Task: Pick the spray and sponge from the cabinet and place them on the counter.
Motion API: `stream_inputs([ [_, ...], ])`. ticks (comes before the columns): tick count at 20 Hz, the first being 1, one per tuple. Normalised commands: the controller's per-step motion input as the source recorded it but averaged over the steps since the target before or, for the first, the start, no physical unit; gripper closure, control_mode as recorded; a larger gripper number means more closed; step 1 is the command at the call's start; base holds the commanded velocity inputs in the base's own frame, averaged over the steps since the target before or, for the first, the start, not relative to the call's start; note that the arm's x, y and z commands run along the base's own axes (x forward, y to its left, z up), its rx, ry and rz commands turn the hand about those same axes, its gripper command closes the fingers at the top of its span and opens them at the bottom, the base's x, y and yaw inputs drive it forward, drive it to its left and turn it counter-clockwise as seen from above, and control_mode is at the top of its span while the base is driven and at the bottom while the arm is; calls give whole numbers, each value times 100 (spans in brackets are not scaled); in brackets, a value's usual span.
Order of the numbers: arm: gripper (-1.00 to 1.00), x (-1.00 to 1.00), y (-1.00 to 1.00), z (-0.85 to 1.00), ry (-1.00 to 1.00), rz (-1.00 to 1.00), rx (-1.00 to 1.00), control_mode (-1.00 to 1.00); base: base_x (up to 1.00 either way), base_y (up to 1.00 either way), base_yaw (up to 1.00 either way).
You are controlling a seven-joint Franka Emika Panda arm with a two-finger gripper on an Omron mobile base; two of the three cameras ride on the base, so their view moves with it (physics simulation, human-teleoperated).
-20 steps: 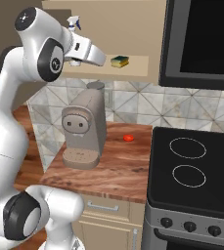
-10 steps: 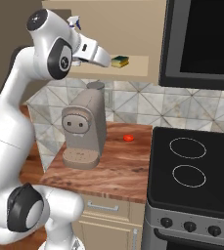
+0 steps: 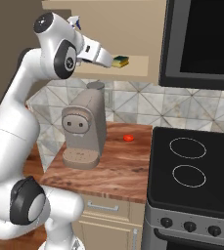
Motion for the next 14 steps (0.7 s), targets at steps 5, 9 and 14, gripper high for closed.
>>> stream_inputs([
  [5,-100,23,0,-3,0,0,1,-100,0,0,0],
  [9,-100,28,0,-4,0,0,1,-100,0,0,0],
  [14,-100,24,-1,-10,0,-1,0,-100,0,0,0],
])
